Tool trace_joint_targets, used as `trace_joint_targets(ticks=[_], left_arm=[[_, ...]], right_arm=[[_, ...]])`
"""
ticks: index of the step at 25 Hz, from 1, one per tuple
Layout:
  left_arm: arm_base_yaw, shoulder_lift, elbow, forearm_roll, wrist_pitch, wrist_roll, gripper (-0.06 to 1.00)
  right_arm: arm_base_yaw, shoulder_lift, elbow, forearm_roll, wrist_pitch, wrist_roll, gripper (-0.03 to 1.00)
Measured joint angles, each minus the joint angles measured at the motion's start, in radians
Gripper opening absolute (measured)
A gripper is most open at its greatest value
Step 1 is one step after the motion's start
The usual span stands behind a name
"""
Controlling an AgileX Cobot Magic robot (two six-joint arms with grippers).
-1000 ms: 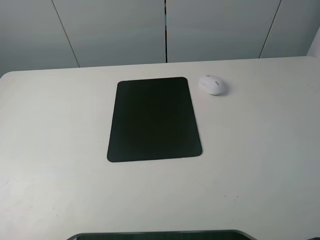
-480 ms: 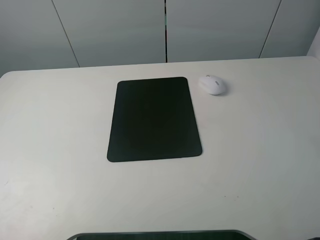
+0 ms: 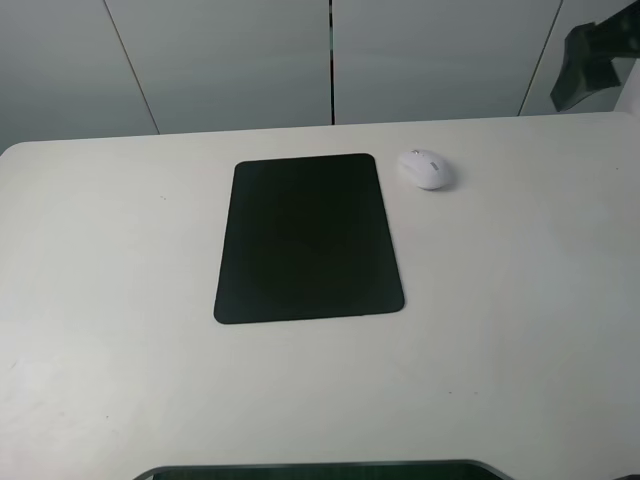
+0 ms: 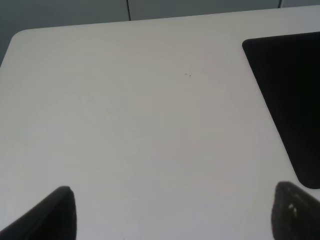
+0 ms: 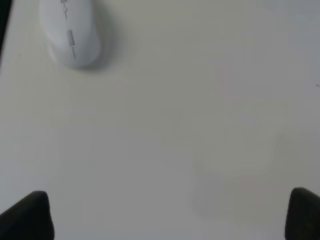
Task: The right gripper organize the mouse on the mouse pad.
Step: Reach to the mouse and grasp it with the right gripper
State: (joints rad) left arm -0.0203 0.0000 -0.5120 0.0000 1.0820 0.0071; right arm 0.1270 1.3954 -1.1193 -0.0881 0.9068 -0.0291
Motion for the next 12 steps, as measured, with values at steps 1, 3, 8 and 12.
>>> trace_joint_targets(ticks=[1,3,8,12], left_arm=[[0.0,0.0,0.0,0.0,0.0,0.0,0.75],[0.0,0.0,0.0,0.0,0.0,0.0,0.75],[0.0,0.0,0.0,0.0,0.0,0.0,0.75],[0.0,0.0,0.0,0.0,0.0,0.0,0.75]], right_arm=[[-0.002,0.038,-0.017,0.013,-0.004,-0.01,0.7],[-0.002,0.115,-0.054,0.034,-0.019,-0.024,0.7],[-0.002,0.288,-0.158,0.082,-0.039,-0.093,0.7],[-0.002,0.41,-0.233,0.111,-0.061,-0.124,0.7]])
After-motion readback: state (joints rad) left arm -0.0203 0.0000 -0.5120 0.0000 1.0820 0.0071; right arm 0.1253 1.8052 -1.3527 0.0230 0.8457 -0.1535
